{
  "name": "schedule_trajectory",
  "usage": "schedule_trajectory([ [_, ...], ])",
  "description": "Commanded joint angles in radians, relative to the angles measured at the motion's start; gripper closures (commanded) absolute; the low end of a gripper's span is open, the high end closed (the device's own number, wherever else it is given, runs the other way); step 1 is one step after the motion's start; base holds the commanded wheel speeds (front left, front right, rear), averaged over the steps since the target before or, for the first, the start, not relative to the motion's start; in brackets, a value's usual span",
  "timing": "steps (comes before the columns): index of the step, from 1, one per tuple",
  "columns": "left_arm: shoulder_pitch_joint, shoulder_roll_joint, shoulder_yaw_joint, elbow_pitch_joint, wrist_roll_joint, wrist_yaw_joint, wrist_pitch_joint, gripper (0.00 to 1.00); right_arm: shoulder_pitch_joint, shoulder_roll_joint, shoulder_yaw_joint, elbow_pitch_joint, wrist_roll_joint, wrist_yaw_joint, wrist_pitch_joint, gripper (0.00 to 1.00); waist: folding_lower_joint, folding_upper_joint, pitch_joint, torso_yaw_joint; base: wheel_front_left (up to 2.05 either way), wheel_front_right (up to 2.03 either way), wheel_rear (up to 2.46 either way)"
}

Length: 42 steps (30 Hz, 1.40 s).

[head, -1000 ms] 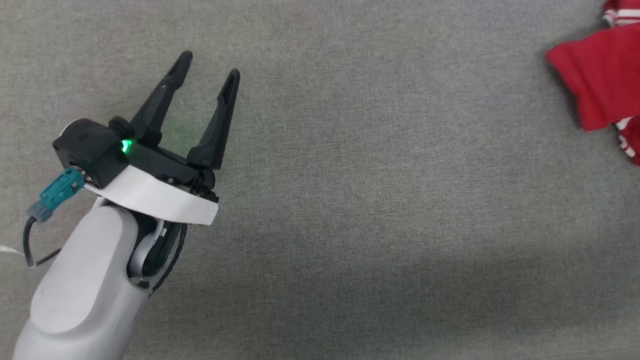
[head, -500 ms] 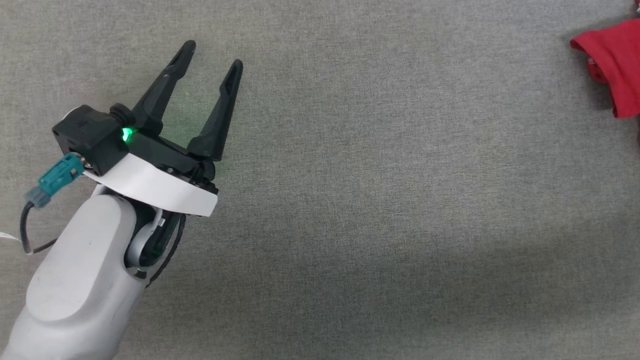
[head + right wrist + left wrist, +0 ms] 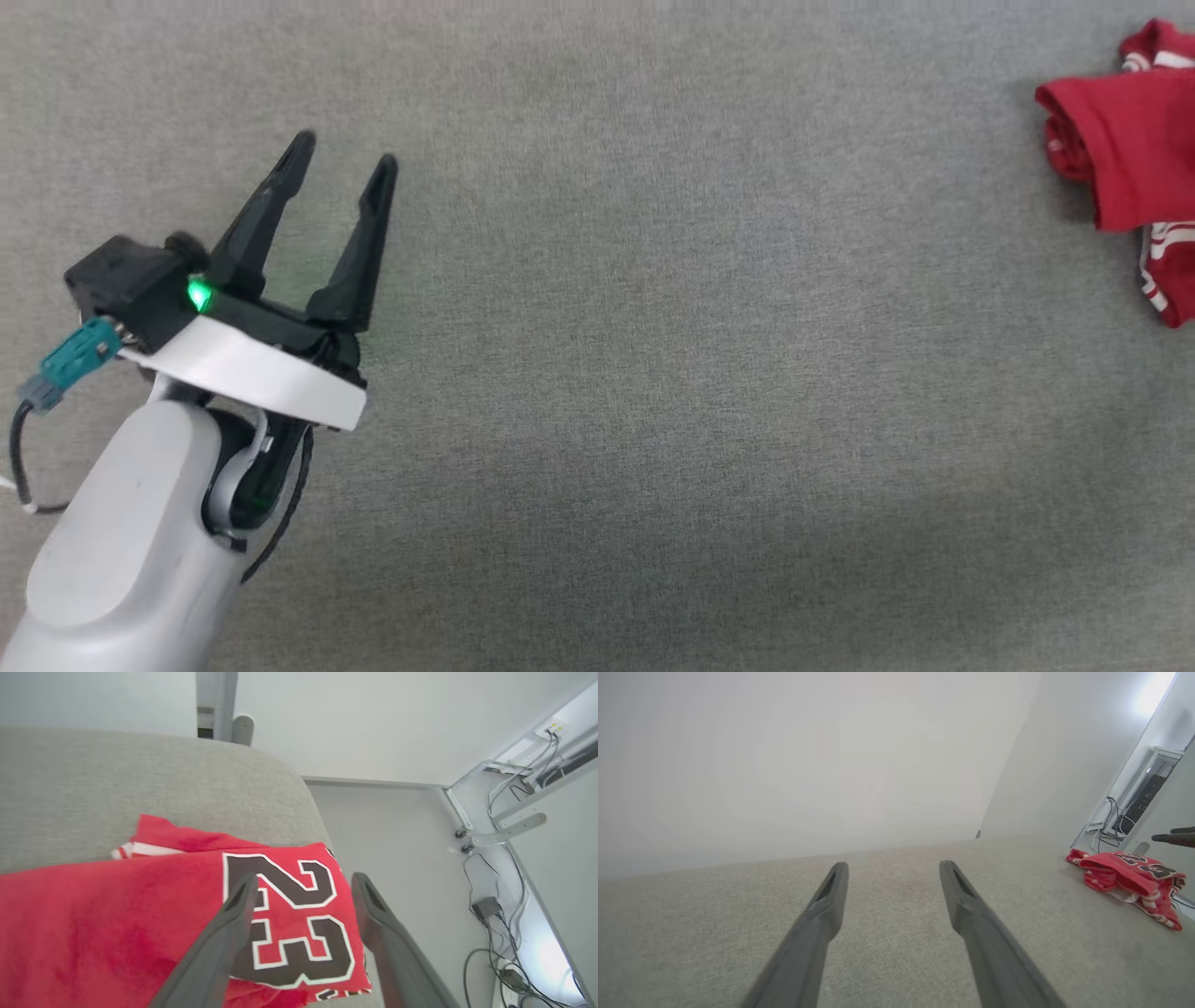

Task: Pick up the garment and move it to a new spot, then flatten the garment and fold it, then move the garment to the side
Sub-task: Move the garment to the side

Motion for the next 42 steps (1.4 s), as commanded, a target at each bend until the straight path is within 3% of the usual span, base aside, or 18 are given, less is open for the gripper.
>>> schedule_trajectory([
  [1,0.017,0.002,0.009,0.004,-0.02,-0.002,-0.004,0.0,0.0,0.009,0.008,-0.005,0.009,-0.001,-0.013,0.0,-0.0001,0.0,-0.021,0.002,0.0,0.0,0.0],
  [12,0.128,0.001,0.107,0.035,-0.021,-0.002,-0.004,0.0,0.091,0.115,0.101,-0.086,0.14,-0.001,-0.116,0.0,-0.0001,0.0,-0.141,0.028,0.0,0.0,0.0],
  [26,0.345,-0.054,0.302,0.022,0.045,-0.002,-0.004,0.0,0.351,0.212,0.225,-0.316,0.332,-0.001,-0.275,0.0,-0.0001,0.0,-0.271,0.073,0.0,0.0,0.0],
  [42,0.533,-0.098,0.42,-0.018,0.082,-0.002,-0.004,0.0,0.628,0.27,0.248,-0.439,0.382,-0.001,-0.431,0.0,-0.0001,0.0,-0.348,0.104,0.0,0.0,0.0],
])
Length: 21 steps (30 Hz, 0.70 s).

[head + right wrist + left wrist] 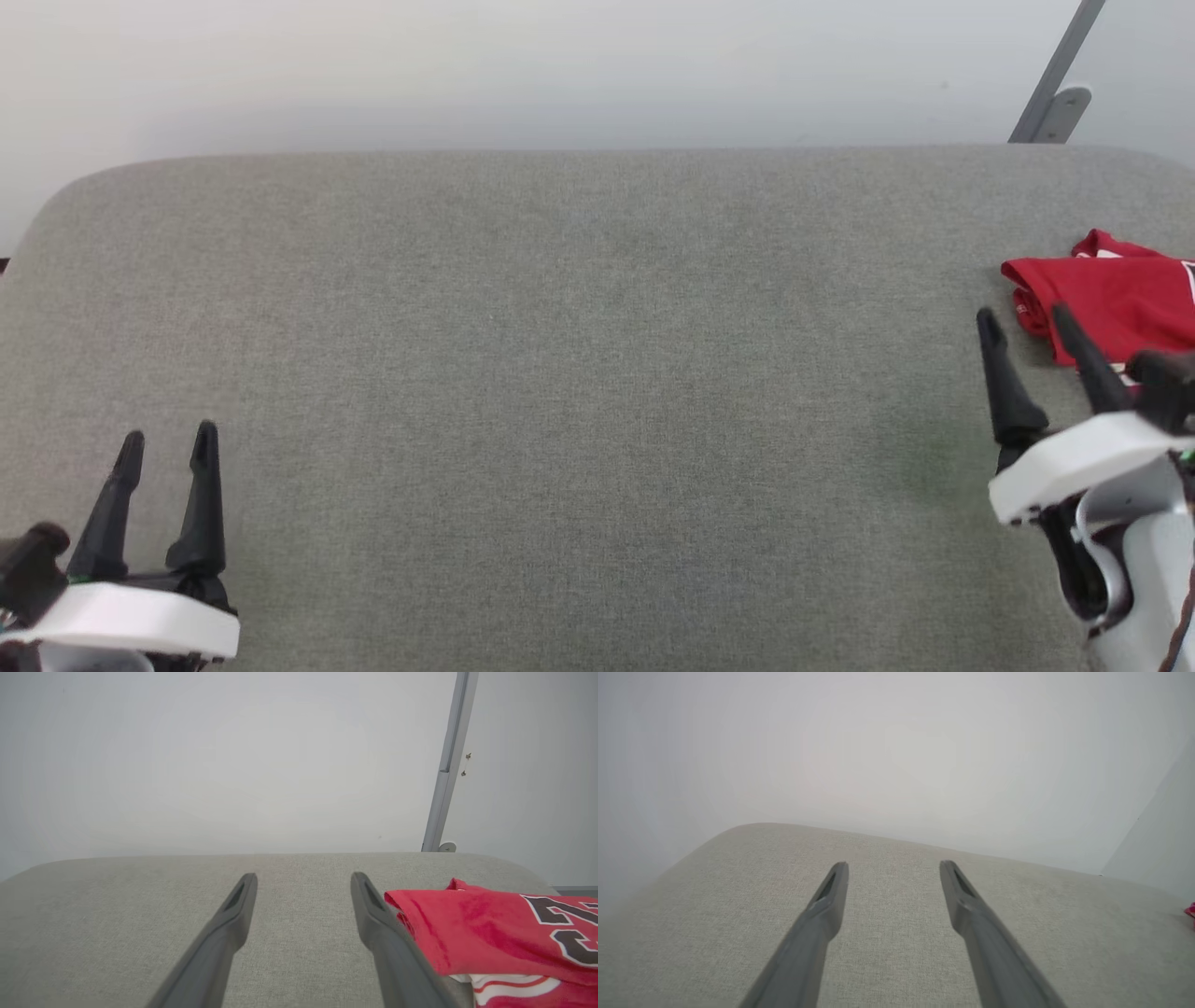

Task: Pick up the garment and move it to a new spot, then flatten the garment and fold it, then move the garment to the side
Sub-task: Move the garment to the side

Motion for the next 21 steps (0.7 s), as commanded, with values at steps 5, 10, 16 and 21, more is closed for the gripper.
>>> schedule_trajectory([
  [5,0.048,-0.008,0.02,-0.015,0.013,-0.002,-0.004,0.0,0.058,0.013,-0.004,-0.008,0.006,-0.001,-0.031,0.0,0.0,-0.0001,-0.022,-0.001,0.0,0.0,0.0],
  [10,0.09,-0.023,0.036,-0.025,0.021,-0.002,-0.004,0.0,0.118,0.026,-0.024,-0.011,0.005,-0.001,-0.058,0.0,0.0,-0.0001,-0.048,0.001,0.0,0.0,0.0],
  [16,0.137,-0.031,0.055,-0.04,0.025,-0.002,-0.004,0.0,0.183,0.046,-0.046,-0.019,0.015,-0.001,-0.087,0.0,0.0,-0.0001,-0.074,-0.001,0.0,0.0,0.0],
  [21,0.173,-0.038,0.062,-0.052,0.024,-0.002,-0.004,0.0,0.23,0.058,-0.053,-0.026,0.031,-0.001,-0.106,0.0,0.0,-0.0001,-0.093,-0.003,0.0,0.0,0.0],
])
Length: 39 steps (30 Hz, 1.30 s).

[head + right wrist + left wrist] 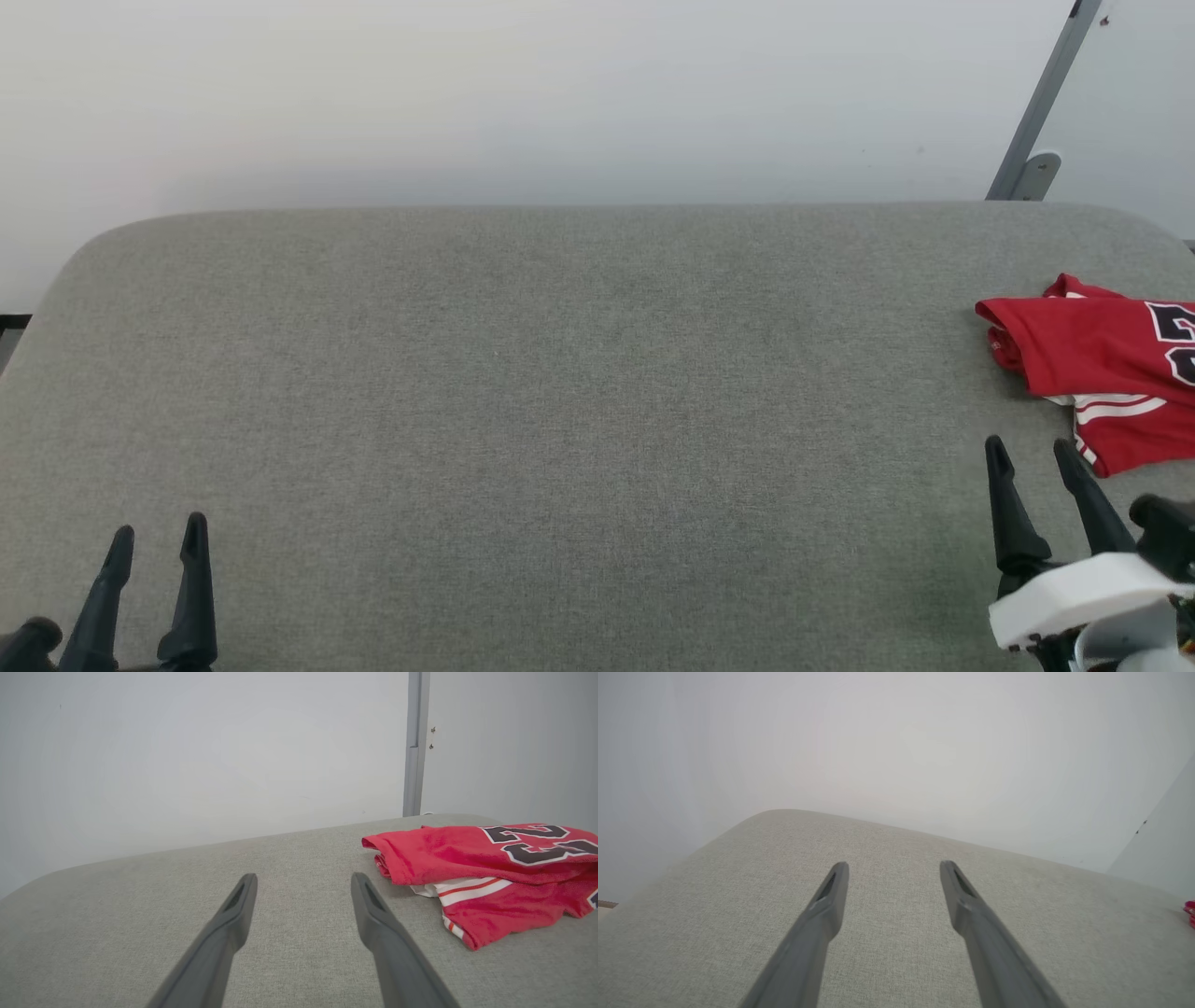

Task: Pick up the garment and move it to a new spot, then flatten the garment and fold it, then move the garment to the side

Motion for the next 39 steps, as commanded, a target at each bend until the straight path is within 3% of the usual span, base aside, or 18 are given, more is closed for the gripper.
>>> schedule_trajectory([
  [1,0.018,-0.001,0.005,-0.007,0.007,-0.002,-0.004,0.0,0.021,0.008,-0.004,-0.008,0.015,-0.001,-0.01,0.0,0.0,0.0,-0.006,0.0,0.0,0.0,0.0],
  [23,0.052,-0.029,0.002,-0.014,-0.01,-0.002,-0.004,0.0,0.117,0.043,-0.004,-0.034,0.01,0.0,-0.04,0.0,0.0,0.0,-0.02,0.002,0.0,0.0,0.0],
  [39,0.034,-0.026,-0.013,-0.014,-0.014,-0.002,-0.004,0.0,0.102,0.025,0.031,-0.075,-0.029,0.0,-0.026,0.0,0.0,0.0,-0.017,0.004,0.0,0.0,0.0],
])
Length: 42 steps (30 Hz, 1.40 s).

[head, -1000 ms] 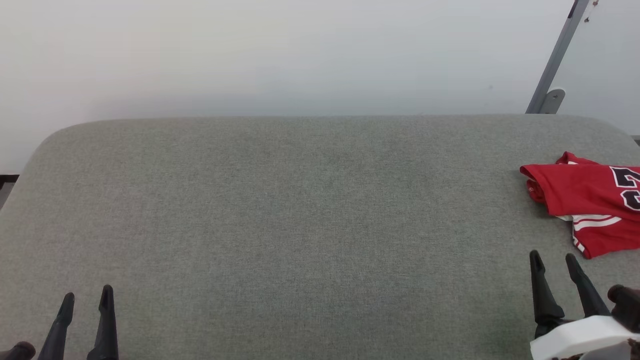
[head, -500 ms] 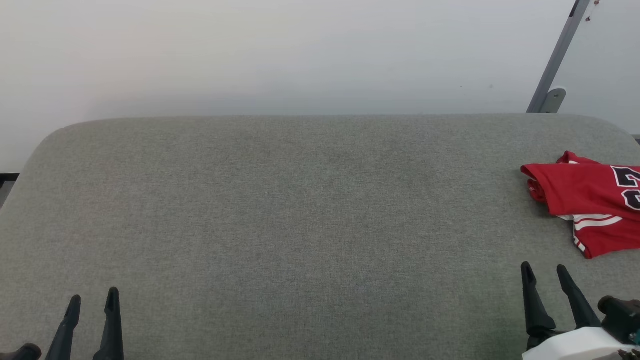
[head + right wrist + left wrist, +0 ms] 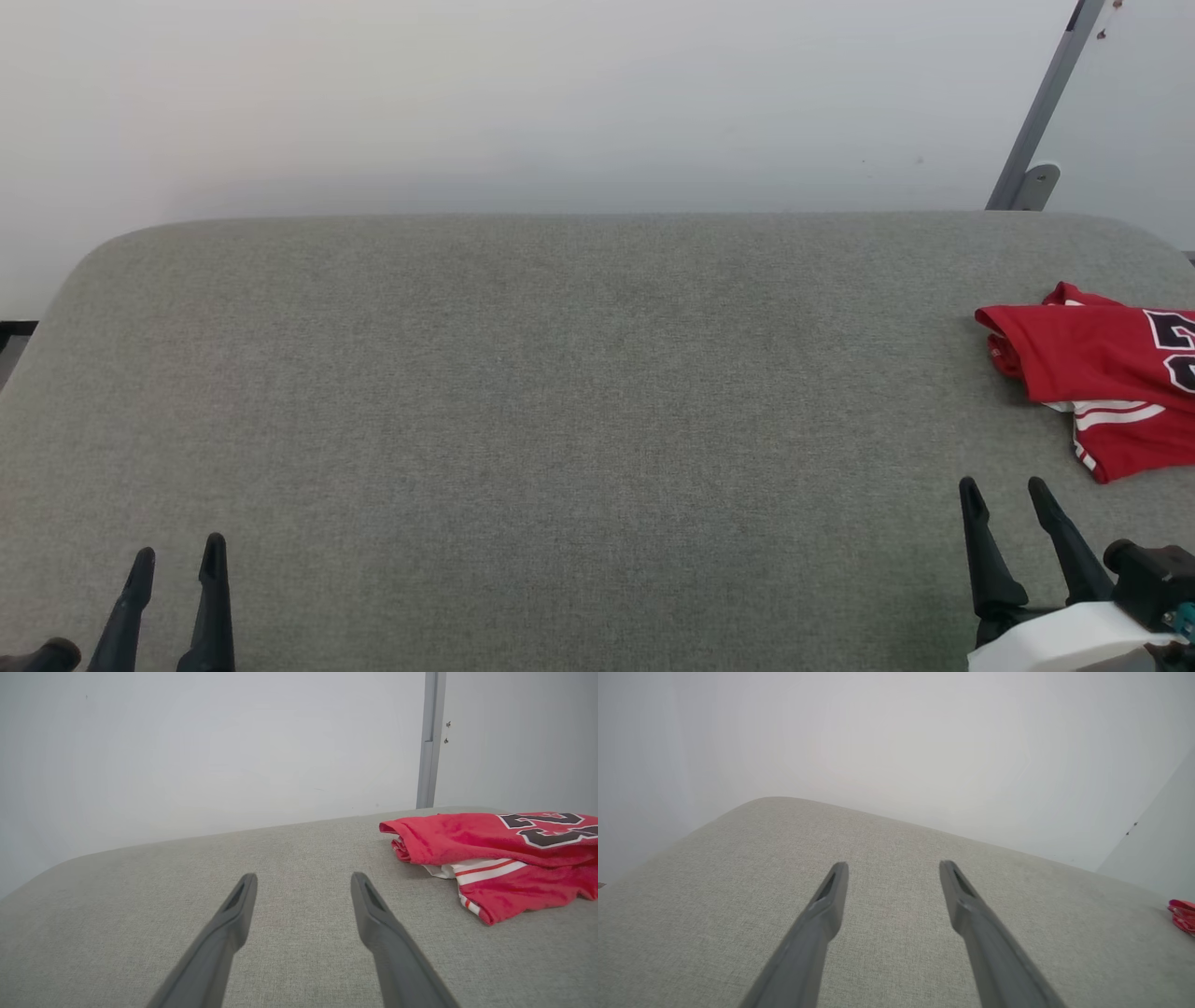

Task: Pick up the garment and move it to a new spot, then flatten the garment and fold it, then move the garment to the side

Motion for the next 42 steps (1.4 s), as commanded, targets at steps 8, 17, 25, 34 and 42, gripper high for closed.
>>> schedule_trajectory([
  [8,0.003,-0.028,0.016,0.017,0.001,0.0,0.003,1.0,0.007,0.011,-0.003,0.012,-0.003,0.0,0.007,1.0,0.0,-0.0001,0.003,0.006,0.0,0.0,0.0],
  [17,-0.034,-0.061,0.016,0.041,-0.131,0.0,0.048,1.0,-0.011,0.027,-0.016,0.024,0.15,0.0,0.048,1.0,0.0,-0.0001,0.005,0.001,0.0,0.0,0.0],
  [25,-0.062,-0.078,0.02,0.051,-0.223,0.0,0.081,1.0,-0.026,0.036,-0.023,0.023,0.258,0.0,0.076,1.0,0.0,-0.0001,0.006,-0.003,0.0,0.0,0.0],
  [34,-0.094,-0.098,0.025,0.063,-0.331,0.0,0.119,1.0,-0.044,0.046,-0.033,0.024,0.386,0.0,0.108,1.0,0.0,-0.0001,0.008,-0.008,0.0,0.0,0.0],
  [42,-0.12,-0.114,0.029,0.073,-0.419,-0.001,0.15,1.0,-0.06,0.055,-0.04,0.024,0.488,0.0,0.134,1.0,0.0,-0.0001,0.009,-0.012,0.0,0.0,0.0],
])
